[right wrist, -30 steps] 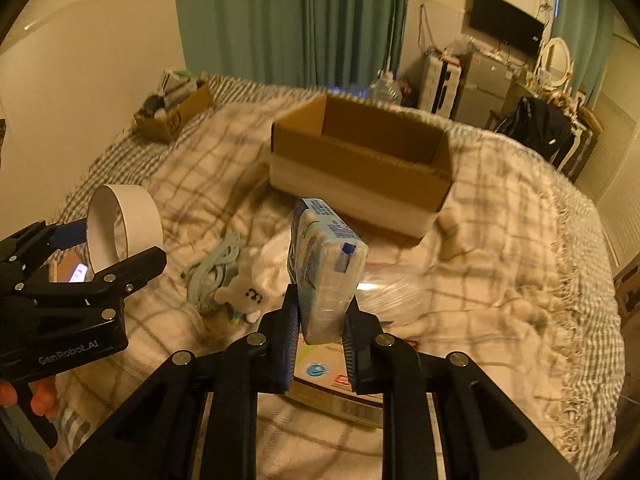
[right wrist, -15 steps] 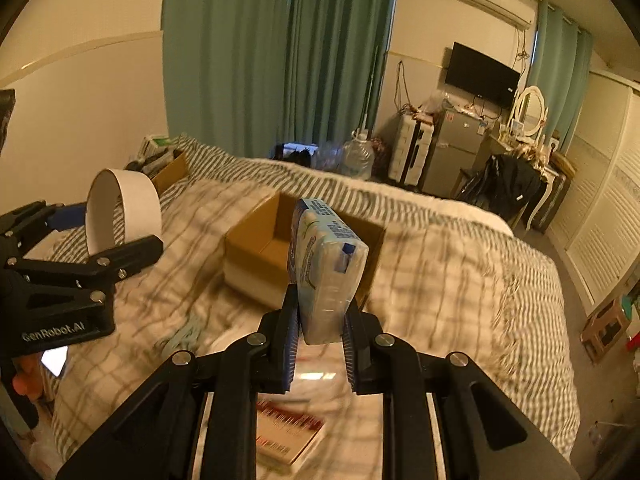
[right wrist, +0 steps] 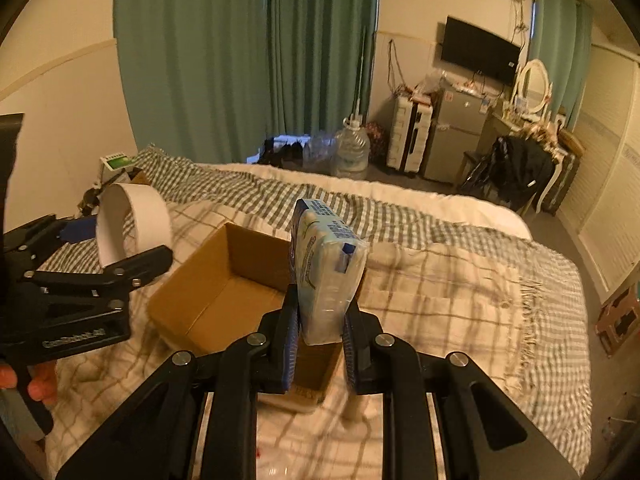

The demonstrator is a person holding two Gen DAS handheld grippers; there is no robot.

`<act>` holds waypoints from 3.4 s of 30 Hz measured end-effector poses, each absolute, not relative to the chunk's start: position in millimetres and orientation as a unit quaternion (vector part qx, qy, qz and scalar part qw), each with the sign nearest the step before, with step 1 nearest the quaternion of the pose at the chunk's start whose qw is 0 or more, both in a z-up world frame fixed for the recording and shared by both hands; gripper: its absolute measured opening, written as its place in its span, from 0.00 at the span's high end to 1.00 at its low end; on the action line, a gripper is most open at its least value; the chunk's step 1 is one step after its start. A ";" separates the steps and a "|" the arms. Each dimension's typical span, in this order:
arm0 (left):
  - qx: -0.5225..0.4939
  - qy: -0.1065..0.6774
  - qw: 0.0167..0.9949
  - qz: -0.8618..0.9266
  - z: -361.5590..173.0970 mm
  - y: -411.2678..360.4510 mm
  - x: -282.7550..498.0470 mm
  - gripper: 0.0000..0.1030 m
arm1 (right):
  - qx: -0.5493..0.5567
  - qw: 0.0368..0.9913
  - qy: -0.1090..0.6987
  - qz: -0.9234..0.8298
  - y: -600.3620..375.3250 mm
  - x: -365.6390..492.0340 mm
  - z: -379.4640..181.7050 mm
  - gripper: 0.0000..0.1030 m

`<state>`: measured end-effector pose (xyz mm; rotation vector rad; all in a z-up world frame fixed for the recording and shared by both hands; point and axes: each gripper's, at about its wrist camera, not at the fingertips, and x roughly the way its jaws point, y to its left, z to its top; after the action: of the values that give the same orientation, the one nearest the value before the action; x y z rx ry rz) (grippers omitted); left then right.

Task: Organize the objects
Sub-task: 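Carry both items over the cardboard box and open both tools to drop them, then grasp the Amoxicillin medicine box with the right tool while the left tool grasps the white lace cloth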

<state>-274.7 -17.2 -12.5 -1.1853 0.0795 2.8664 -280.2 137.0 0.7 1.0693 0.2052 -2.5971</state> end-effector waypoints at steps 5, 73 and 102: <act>-0.405 0.036 0.022 0.913 -55.5 -13.9 -313.8 0.19 | 0.401 0.166 0.065 -0.899 126.6 -323.9 -41.8 0.82; -0.518 0.074 -0.041 0.851 -169.9 17.0 -61.8 0.00 | 0.511 0.119 0.099 -0.845 169.7 -90.4 -127.6 0.00; -0.505 0.055 -0.017 0.861 -155.1 2.0 -99.7 0.00 | 0.455 0.165 0.060 -0.873 167.3 -105.2 -65.6 0.70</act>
<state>-99.7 2.0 -155.1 -1.6047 0.1738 2.7338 -105.2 167.3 -65.6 1.2961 0.1712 -2.4880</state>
